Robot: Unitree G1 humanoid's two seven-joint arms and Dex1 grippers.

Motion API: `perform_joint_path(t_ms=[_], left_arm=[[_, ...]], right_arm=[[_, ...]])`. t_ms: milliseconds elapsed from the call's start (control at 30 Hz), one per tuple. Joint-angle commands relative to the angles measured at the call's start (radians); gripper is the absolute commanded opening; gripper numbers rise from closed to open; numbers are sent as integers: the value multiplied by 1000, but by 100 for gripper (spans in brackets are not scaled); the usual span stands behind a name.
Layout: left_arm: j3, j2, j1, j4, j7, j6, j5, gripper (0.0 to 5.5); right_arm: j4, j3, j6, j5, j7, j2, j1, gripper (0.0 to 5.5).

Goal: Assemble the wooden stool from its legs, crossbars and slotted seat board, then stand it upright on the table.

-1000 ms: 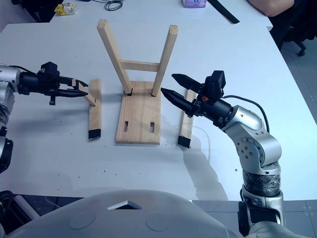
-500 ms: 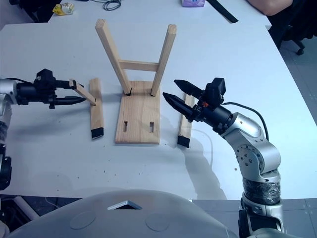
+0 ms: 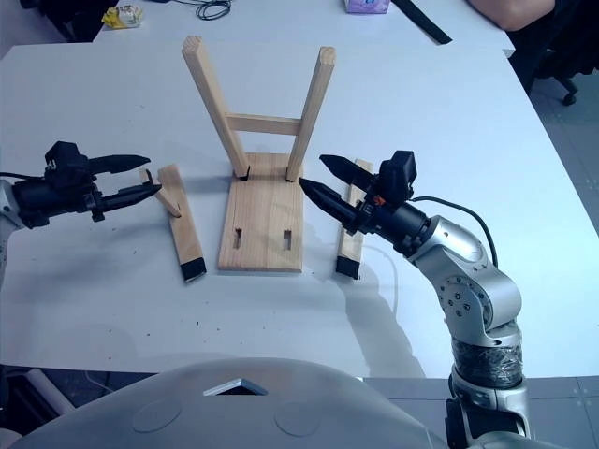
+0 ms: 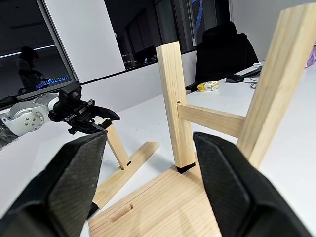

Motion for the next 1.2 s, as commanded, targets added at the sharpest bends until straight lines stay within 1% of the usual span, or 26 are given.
perform_joint_path(t_ms=[33,133,233,333,400,433,600,700,800,933,1067,1200], left_arm=[[103,-32,79,-183,97,99,-102,264],[120,-58,122,-279,160,134,-117,264],[148,-101,147,-373,266,171,-133,264],[167,-175,167,-467,394,189,-140,264],[173,-258,159,-495,525,187,-119,264],[168,-294,157,-508,577,186,-111,264],[69,-495,146,-603,879,241,-42,264],[36,-561,101,-580,1015,266,36,264],[-11,-587,69,-597,1059,275,78,264],[-9,-601,26,-559,1098,272,118,264],[-25,-608,43,-532,1095,258,150,264],[-13,-624,59,-531,1096,251,155,264]], right_arm=[[-9,-17,23,21,1,-25,-1,321],[-2,-10,30,24,0,-24,-13,321],[1,-2,43,33,11,-30,-25,321],[10,-1,54,38,19,-35,-37,321],[22,4,59,39,21,-35,-52,321],[28,4,61,41,21,-34,-59,321],[75,-7,69,51,15,-28,-119,321],[113,-13,63,44,12,-21,-160,321],[126,-3,65,43,12,-12,-187,321],[120,7,64,39,7,3,-184,321],[118,10,64,37,1,15,-184,321],[119,9,61,35,-6,20,-188,321]])
